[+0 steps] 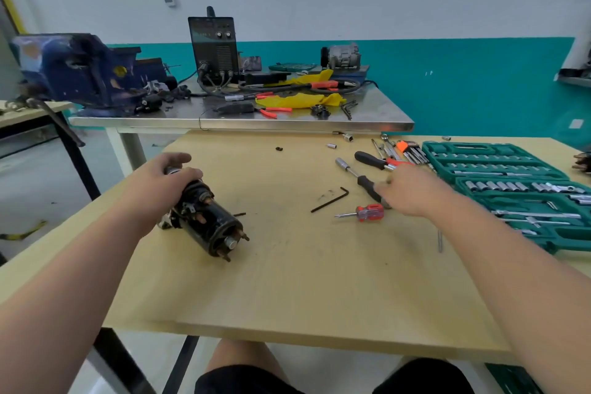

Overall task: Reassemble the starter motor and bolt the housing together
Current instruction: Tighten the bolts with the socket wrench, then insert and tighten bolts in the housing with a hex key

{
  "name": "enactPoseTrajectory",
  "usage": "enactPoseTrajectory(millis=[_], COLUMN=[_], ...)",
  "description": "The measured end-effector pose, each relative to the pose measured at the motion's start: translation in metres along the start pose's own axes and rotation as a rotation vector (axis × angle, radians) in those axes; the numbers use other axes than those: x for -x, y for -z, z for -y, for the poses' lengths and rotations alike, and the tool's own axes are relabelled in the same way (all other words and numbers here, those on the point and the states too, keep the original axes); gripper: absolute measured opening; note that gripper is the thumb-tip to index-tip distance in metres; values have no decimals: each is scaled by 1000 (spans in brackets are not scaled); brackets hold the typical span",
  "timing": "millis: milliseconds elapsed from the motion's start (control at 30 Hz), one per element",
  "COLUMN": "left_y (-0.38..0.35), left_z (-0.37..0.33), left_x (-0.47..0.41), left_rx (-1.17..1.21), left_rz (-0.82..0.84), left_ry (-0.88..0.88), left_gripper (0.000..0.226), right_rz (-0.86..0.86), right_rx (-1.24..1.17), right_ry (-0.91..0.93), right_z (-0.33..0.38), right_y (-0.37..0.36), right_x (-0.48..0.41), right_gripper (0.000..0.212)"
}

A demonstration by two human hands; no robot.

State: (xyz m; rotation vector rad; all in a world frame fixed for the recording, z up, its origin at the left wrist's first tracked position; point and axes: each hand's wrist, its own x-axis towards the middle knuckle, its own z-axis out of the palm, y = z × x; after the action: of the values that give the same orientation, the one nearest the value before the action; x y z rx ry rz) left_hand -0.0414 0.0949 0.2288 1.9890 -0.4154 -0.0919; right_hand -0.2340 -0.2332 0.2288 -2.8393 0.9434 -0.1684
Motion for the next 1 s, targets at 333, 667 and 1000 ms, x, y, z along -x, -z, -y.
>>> enactPoseTrajectory(millis=[333,667,1000], left_y=[0,-6,-32], left_z=[-23,-48,-57], left_x=[-28,-32,8], left_rx=[-175,-442,-169], left_rz=[287,262,-92], left_ry=[112,460,175], left_gripper=[67,45,83], right_rz=[108,-83,-252], right_rx=[60,-548,-987], right_ry=[638,503,440], right_z=[200,142,97], right_y=[-80,-56,-40], right_x=[-25,-3,62], right_gripper=[28,11,30])
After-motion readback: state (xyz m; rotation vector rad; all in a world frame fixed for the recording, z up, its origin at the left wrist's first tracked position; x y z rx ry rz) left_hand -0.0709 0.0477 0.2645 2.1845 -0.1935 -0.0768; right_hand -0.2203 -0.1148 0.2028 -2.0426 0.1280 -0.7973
